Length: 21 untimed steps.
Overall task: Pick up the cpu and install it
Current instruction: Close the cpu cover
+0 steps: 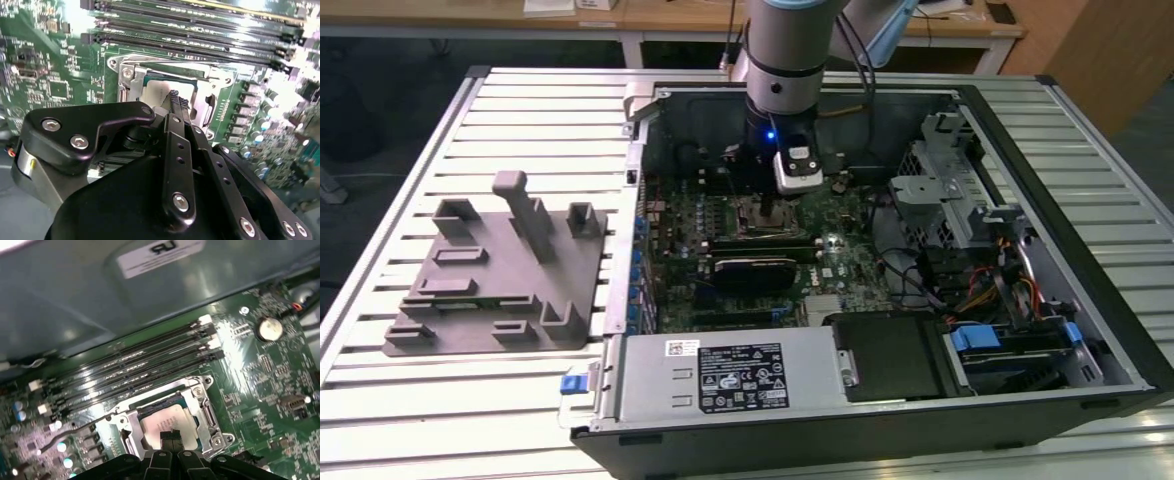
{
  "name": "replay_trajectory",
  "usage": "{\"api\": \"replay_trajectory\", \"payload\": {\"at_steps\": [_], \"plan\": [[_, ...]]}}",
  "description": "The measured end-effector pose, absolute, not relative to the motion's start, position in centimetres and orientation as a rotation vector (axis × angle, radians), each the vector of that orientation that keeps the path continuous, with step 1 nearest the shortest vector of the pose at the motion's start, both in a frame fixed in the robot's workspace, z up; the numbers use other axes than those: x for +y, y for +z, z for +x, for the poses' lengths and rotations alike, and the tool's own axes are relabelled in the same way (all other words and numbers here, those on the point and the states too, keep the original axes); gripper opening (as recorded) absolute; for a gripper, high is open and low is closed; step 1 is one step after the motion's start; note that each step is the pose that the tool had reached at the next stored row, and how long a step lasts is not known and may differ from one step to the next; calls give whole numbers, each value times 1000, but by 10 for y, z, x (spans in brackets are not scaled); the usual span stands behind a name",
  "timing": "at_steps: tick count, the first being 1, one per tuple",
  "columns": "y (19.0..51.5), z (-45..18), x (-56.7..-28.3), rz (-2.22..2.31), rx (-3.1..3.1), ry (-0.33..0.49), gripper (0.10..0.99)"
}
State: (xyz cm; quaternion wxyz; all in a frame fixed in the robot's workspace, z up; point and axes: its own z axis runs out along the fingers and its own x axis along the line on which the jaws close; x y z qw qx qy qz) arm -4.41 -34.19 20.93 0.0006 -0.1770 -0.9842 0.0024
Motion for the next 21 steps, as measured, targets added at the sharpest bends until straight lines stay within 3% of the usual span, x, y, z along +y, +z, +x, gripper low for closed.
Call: {"api": "replay_trajectory", "payload": {"at_steps": [21], "plan": [[207, -44, -342, -43, -3142, 13, 106]]}}
